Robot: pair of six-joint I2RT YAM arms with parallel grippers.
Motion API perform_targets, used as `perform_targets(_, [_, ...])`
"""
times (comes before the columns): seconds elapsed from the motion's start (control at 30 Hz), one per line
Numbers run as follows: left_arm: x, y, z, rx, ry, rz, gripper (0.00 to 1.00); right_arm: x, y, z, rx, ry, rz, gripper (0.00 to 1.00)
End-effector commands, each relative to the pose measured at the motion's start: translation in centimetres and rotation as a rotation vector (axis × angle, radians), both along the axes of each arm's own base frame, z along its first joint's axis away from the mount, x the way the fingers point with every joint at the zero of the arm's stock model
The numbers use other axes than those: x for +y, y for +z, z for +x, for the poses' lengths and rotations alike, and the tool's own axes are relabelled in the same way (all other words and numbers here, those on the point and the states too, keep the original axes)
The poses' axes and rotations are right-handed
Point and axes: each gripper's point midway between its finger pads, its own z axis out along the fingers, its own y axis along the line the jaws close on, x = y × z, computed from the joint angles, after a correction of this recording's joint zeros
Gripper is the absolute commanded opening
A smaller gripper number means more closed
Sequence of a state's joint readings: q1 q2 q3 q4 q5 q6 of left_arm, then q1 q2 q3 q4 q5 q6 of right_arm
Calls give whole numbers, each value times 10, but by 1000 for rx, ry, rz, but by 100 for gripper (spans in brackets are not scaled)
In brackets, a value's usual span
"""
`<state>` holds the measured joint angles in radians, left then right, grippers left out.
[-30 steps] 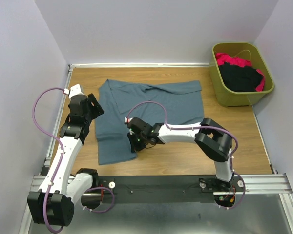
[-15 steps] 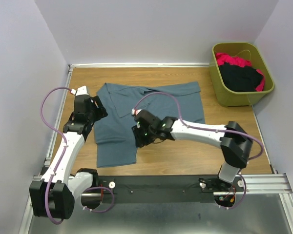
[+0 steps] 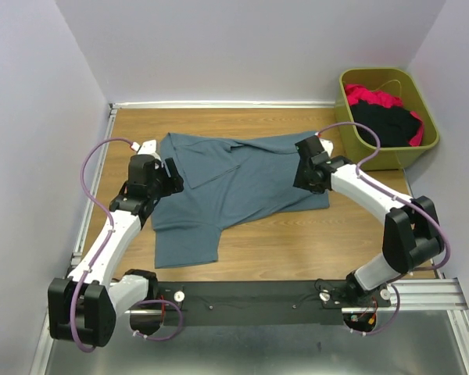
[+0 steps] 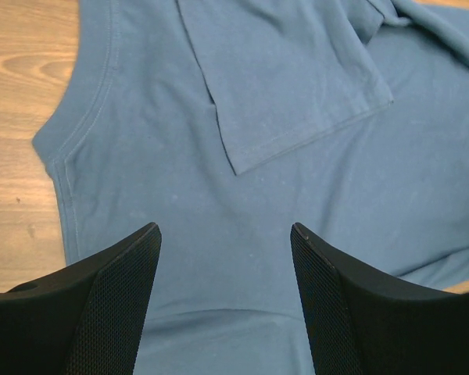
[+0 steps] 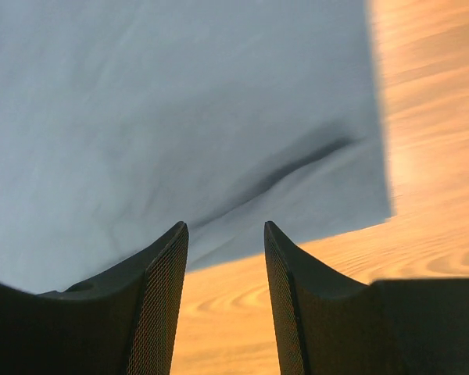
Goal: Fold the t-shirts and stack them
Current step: Flatten the tshirt out
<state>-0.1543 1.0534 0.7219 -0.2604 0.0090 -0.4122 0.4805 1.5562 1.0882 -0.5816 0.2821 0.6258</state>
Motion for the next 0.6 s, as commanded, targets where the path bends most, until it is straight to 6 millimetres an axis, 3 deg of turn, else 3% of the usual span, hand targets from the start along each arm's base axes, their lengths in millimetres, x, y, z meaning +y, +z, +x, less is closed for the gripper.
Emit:
perform_targets(0.0, [-2,11,2,-99,-53,31,75,-36,-6,9,-6,-158,-52,52])
perform_targets(0.3, [9,13,1,-155,-9,69,75,-37,-40,9,66,-213,-67,53])
perform_targets(0.57, [10,18,2,-172,-6,79,75,-43,-52,7,77,-247,-93,49])
